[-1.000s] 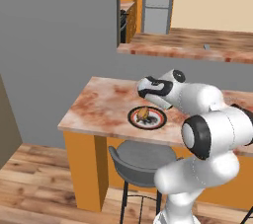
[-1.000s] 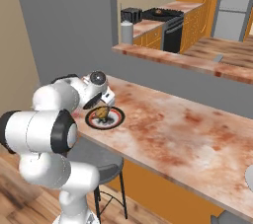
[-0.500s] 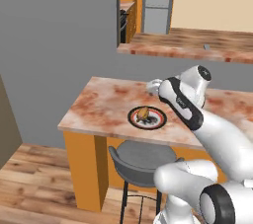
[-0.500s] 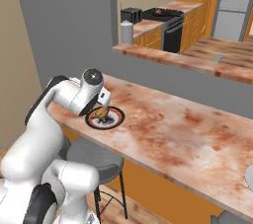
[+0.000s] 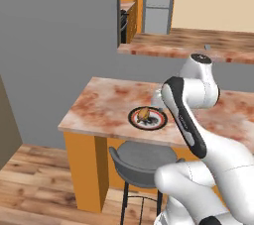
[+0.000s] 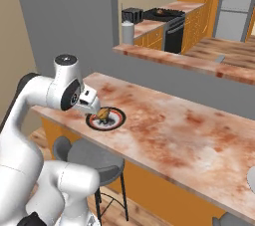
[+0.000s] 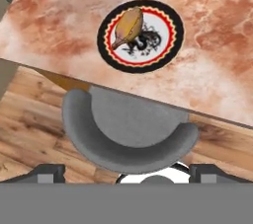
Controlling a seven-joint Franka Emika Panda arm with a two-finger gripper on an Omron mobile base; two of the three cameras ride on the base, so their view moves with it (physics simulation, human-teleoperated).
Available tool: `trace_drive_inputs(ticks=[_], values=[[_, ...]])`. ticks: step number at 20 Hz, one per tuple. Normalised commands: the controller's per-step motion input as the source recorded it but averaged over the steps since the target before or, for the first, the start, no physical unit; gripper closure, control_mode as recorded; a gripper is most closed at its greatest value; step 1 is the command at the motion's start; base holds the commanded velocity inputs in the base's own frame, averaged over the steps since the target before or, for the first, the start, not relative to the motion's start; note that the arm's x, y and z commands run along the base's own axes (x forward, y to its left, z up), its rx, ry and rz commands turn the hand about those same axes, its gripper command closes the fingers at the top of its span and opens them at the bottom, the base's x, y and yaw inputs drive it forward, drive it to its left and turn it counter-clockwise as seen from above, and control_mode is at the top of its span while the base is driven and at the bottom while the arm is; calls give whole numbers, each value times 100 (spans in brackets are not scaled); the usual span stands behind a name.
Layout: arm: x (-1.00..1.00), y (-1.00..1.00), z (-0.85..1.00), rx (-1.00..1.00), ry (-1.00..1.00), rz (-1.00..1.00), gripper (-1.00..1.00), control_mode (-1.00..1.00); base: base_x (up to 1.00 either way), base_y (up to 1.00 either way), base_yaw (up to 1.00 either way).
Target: Take the chicken drumsticks from the pan and place one on each plate on the dining counter.
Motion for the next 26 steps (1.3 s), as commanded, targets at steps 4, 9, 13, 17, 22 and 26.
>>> trace_drive_inputs(ticks=[4, 9, 13, 17, 22, 26], values=[[-23, 12, -78, -34, 35, 4, -100, -100, 0, 0, 0], [0, 1, -24, -7, 4, 12, -100, -100, 0, 0, 0], [0, 1, -11, -3, 0, 6, -100, -100, 0, 0, 0], [-2, 0, -4, 0, 0, 1, -100, 100, -18, -1, 0], [0, 0, 0, 0, 0, 0, -100, 100, -72, -30, -10], [0, 0, 0, 0, 0, 0, -100, 100, -73, -66, -23]])
